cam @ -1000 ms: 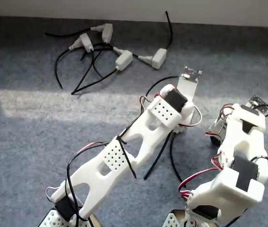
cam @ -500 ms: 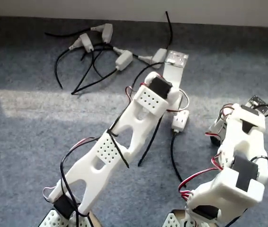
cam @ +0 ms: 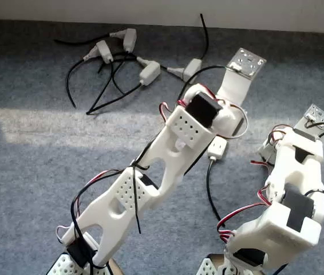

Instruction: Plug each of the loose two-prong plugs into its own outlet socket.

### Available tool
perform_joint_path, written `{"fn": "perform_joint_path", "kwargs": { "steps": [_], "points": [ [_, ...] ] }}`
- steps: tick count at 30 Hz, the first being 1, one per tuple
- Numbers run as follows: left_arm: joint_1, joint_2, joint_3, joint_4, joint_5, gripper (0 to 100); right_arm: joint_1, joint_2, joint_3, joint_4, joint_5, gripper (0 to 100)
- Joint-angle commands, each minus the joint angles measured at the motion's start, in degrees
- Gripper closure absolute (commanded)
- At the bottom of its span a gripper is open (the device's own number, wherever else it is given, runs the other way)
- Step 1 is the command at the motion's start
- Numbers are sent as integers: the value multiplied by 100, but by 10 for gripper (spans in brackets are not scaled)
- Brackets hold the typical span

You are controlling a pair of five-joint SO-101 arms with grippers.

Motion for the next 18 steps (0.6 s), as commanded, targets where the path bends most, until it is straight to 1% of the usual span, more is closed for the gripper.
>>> {"fn": "perform_joint_path", "kwargs": {
  "steps": [1, 4, 7, 10, 14, 17, 18],
  "points": [
    [101, -725, -119, 79, -35, 993, 75, -48, -13, -110, 88, 989],
    [75, -1218, 251, 88, -35, 993, 75, -48, -4, -110, 88, 989],
    [66, -1956, 1059, 88, -35, 993, 75, -40, 13, -110, 53, 989],
    [75, -2958, 2176, 79, -9, 993, 48, 110, 101, -110, 44, 989],
    [57, -4321, 3873, 70, 457, 993, 66, 470, -66, -101, 44, 989],
    [66, -5103, 5086, 44, 492, 993, 75, 593, -163, -75, 44, 989],
    [66, -5288, 5464, -105, 492, 993, 75, 593, -163, -75, 44, 989]
  ]
}}
